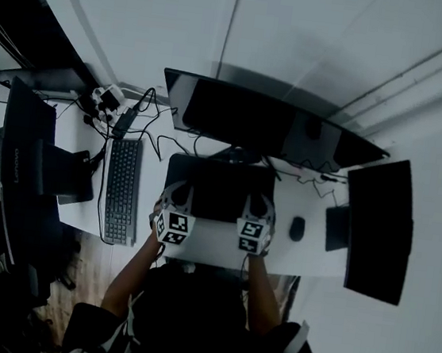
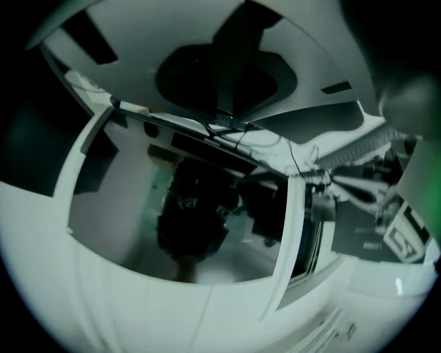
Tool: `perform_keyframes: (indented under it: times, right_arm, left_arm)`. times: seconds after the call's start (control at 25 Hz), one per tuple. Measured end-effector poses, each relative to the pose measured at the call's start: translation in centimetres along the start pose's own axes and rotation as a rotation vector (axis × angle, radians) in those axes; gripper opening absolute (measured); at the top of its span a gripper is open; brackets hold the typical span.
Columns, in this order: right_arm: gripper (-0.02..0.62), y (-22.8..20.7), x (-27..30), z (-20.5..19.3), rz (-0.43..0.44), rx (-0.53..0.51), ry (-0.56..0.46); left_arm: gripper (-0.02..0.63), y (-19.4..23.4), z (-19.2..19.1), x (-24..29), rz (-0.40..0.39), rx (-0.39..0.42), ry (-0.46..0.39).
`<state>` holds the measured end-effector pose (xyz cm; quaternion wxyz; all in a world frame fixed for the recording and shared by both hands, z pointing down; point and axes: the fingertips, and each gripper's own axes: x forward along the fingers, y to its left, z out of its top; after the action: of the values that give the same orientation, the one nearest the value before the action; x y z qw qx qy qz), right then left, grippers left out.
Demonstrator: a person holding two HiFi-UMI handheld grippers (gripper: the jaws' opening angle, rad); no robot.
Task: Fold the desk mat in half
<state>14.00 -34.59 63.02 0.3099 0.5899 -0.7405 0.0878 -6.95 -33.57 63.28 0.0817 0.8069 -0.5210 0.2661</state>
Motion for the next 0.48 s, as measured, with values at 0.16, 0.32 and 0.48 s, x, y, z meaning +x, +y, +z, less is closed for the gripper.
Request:
perform_keyframes:
  times: [0.16, 0.32, 0.48]
  right_arm:
    - [0.048, 1.7, -6.0, 1.4, 0.005, 0.141, -0.066]
    - [0.025, 3.7, -12.3, 1.0, 0.006, 0.237, -0.097]
    - [0.011, 5.6, -17.9, 1.0, 0.018, 0.310, -0.131]
  left_arm:
    - [0.019, -0.3, 1.3, -6.2, -0.060, -0.076, -0.102]
    - [0.006, -0.2, 2.9, -13.5, -0.060, -0.116, -0.201]
    - [0.006, -0.5, 3.8, -19.0, -0.062, -0.132, -0.274]
